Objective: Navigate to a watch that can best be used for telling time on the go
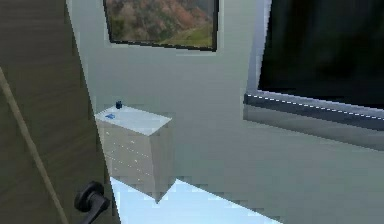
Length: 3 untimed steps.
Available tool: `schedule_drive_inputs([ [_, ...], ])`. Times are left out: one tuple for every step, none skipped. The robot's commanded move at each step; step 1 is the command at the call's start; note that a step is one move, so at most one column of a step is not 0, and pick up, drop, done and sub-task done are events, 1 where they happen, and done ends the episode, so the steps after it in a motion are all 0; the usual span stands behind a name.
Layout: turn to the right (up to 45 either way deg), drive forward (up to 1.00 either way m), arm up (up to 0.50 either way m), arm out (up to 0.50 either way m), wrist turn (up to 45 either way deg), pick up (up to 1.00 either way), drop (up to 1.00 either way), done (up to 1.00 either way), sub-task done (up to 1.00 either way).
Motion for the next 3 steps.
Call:
schedule_drive_inputs([
  [0.0, 0.4, 0.0, 0.0, 0.0, 0.0, 0.0, 0.0, 0.0],
  [3.0, 0.0, 0.0, 0.0, 0.0, 0.0, 0.0, 0.0, 0.0],
  [0.0, 0.25, 0.0, 0.0, 0.0, 0.0, 0.0, 0.0, 0.0],
])
